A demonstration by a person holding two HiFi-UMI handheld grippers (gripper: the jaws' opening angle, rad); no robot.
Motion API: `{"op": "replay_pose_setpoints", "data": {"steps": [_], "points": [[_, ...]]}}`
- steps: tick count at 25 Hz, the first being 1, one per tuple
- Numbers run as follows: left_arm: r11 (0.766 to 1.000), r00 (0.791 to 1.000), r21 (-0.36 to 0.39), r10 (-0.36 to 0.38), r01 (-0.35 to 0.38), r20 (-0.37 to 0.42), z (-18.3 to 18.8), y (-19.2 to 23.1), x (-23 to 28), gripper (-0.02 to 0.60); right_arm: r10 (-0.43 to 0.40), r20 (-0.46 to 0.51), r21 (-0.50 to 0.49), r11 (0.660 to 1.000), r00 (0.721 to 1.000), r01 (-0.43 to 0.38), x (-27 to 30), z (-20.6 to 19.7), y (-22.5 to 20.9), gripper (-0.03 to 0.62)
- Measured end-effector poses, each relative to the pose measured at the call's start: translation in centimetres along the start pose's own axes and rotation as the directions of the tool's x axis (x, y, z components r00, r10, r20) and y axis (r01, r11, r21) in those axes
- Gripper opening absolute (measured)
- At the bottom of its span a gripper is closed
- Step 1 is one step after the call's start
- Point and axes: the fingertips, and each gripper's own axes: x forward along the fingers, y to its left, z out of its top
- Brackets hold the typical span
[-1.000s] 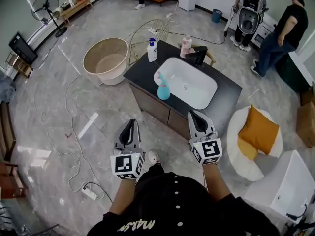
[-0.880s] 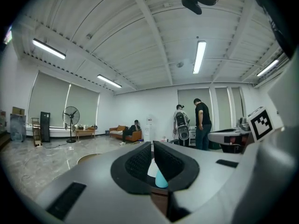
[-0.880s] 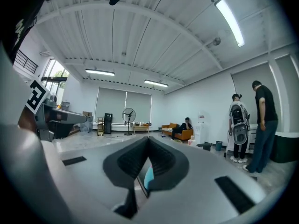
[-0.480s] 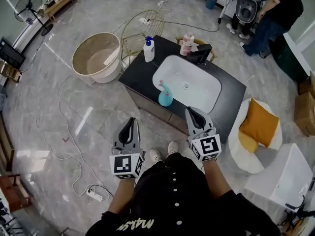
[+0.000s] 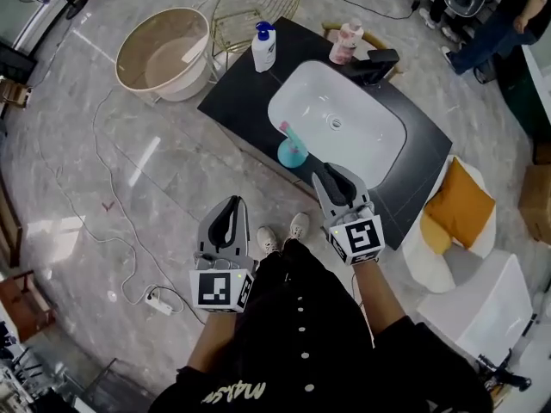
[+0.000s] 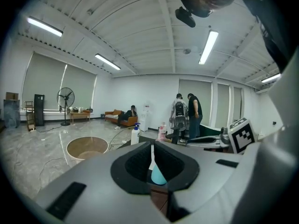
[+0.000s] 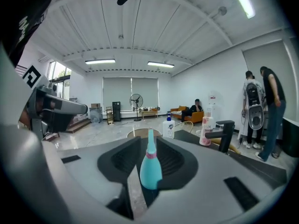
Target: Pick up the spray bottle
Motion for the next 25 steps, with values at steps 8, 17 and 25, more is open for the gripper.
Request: {"op": "replay_pose_setpoints", "data": {"steps": [8,17,25], "points": [[0.998,0.991,-0.056,0.032,-0.039,-0.131,-5.2,-0.3,0.7,0.028,0.113,-0.064,0.018,0.994,0.992,-0.112,5.5,-4.9,-0.2,0.232],[0.990,0.971,-0.111,0.054,-0.081,-0.231,-10.8,-0.3,1.8,0.028,0.182,0.037,-0.007,0.983,0.983,-0.182,10.6,-4.5,-0.2,0.242],[0.988,0.963,-0.125,0.059,-0.094,-0.261,-12.4,-0.4,2.1,0.028,0.185,0.068,-0.039,0.982,0.980,-0.183,11.4,-4.4,0.2,0.135]]}}
